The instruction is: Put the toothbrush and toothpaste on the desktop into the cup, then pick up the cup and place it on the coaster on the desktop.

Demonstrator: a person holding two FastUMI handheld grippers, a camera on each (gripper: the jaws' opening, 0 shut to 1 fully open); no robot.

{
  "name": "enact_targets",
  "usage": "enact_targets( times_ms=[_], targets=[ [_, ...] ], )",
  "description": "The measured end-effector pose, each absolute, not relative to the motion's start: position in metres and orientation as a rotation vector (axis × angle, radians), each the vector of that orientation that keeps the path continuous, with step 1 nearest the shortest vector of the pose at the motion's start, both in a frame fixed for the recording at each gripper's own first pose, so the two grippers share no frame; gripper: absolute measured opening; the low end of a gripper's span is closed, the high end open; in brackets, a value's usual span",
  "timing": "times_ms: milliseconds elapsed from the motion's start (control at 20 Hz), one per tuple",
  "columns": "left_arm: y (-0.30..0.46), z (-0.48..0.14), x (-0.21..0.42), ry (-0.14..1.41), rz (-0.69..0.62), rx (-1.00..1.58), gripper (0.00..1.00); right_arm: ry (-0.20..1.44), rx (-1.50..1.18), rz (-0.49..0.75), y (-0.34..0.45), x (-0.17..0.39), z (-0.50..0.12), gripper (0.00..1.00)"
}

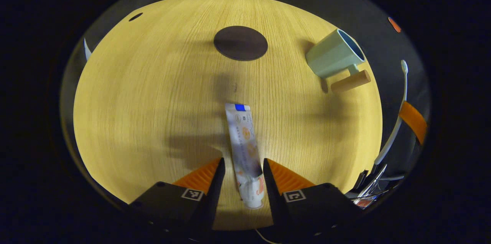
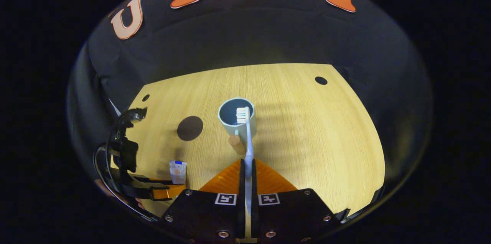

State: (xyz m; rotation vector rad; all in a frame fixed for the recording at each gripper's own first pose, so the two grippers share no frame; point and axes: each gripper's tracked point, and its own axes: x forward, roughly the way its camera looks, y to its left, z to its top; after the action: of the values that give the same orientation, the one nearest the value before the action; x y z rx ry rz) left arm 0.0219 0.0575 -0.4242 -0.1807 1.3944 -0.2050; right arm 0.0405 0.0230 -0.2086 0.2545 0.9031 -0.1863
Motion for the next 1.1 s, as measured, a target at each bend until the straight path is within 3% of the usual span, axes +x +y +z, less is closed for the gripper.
enact_targets(
  times_ms=[50,100,300,400,500,1100],
  targets=[
    [0.056,-0.427,0.024,1.403,-0.206,-0.187,0.54,0.891,0.262,-0.182,0.022,0.042,-0.205,0.07],
    [0.058,-0.428,0.018,1.415,-0.207,-0.192,0.44,0.879,0.267,-0.171,0.020,0.047,-0.200,0.06],
    [0.050,-0.434,0.027,1.412,-0.205,-0.217,0.35,0.829,0.288,-0.116,0.021,0.062,-0.187,0.07],
    [0.044,-0.431,0.023,1.418,-0.193,-0.283,0.21,0.804,0.302,-0.087,0.018,0.072,-0.187,0.07],
    [0.038,-0.429,0.016,1.423,-0.195,-0.297,0.14,0.777,0.308,-0.052,0.019,0.088,-0.182,0.06],
    [0.051,-0.388,-0.003,1.336,-0.083,-0.320,0.12,0.554,0.264,0.045,0.007,0.186,-0.158,0.06]
  ],
)
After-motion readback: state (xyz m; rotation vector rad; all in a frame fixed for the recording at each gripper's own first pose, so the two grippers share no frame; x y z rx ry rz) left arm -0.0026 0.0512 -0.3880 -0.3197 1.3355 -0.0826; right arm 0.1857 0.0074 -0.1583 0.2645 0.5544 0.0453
